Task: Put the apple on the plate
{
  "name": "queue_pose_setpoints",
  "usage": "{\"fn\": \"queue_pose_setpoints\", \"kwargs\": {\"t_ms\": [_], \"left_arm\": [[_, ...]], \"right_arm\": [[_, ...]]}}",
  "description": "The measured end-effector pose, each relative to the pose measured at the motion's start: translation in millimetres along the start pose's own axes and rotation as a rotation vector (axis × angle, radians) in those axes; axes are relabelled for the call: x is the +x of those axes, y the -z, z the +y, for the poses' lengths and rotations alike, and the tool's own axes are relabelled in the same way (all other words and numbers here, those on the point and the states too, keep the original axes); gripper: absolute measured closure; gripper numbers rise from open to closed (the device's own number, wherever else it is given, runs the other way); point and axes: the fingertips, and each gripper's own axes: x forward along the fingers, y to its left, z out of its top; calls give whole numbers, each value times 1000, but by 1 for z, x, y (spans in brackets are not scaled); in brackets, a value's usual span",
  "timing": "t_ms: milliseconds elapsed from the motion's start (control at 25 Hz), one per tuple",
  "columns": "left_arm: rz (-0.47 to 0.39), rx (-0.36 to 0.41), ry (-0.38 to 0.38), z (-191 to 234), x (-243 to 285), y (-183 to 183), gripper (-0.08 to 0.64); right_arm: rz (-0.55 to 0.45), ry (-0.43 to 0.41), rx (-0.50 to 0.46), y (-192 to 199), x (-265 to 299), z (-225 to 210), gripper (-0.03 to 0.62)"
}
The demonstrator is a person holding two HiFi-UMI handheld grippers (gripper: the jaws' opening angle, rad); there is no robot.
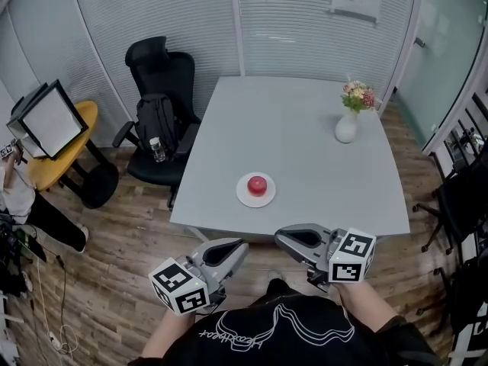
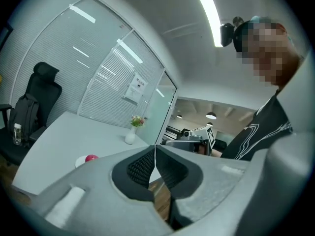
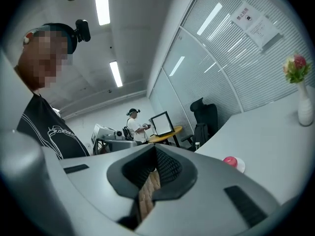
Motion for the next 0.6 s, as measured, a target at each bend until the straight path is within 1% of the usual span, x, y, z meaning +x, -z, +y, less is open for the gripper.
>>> {"fn": "queue_pose_setpoints", "kwargs": {"t_ms": [160, 600], "left_arm": [[2, 60, -12, -13, -7, 2, 543], [1, 93, 6, -26, -17, 5, 543]], "right_arm": [[-8, 13, -17, 4, -1, 12, 583], [-17, 41, -18, 12, -5, 25, 583]]}}
